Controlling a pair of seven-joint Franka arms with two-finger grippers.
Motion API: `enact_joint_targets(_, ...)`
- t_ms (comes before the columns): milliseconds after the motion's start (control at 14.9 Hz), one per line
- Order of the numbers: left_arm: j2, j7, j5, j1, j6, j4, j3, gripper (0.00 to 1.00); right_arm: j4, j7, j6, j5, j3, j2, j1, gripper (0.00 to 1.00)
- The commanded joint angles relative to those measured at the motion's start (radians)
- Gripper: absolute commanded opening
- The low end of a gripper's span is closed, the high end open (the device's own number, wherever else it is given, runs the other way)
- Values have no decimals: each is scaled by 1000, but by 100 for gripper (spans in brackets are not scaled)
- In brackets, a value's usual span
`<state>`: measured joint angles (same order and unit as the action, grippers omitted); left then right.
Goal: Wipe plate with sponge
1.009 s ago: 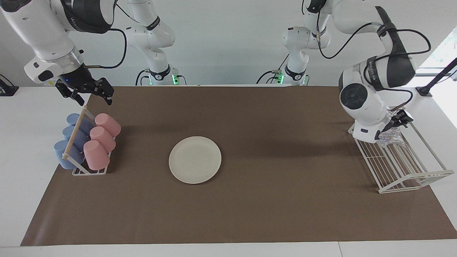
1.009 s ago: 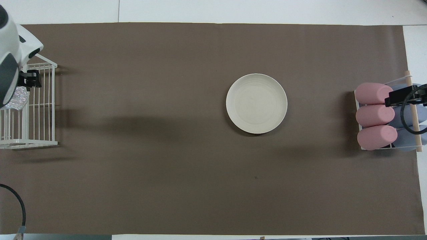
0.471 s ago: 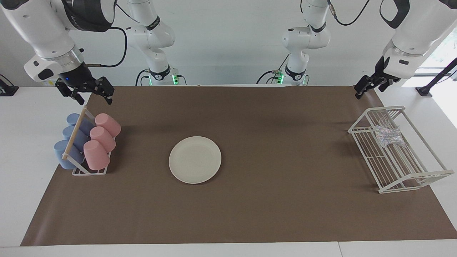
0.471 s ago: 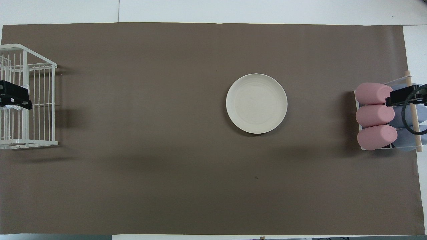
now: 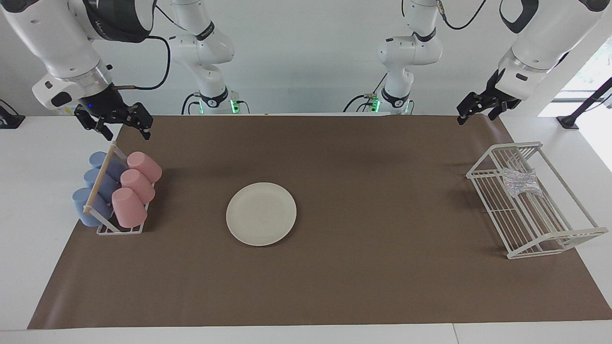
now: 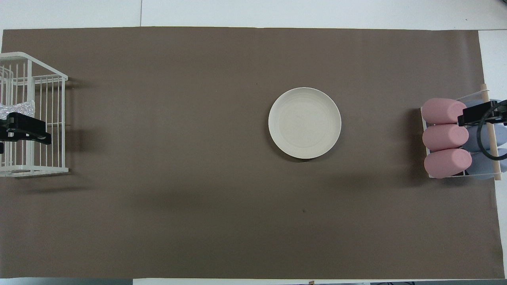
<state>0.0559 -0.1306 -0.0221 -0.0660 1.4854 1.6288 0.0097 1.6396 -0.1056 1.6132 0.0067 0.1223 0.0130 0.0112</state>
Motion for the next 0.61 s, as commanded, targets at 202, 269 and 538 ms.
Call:
enact_joint_targets(202, -8, 16, -7, -60, 47, -1, 33, 100, 0, 17, 8, -11, -4, 5, 3, 100)
enact_joint_targets(269, -8, 16, -7, -60, 45, 0, 32, 100, 2, 17, 8, -11, -4, 5, 3, 100)
enact_joint_targets(538, -7, 16, -7, -55, 44, -1, 32, 100, 2, 17, 8, -11, -4, 5, 3, 100)
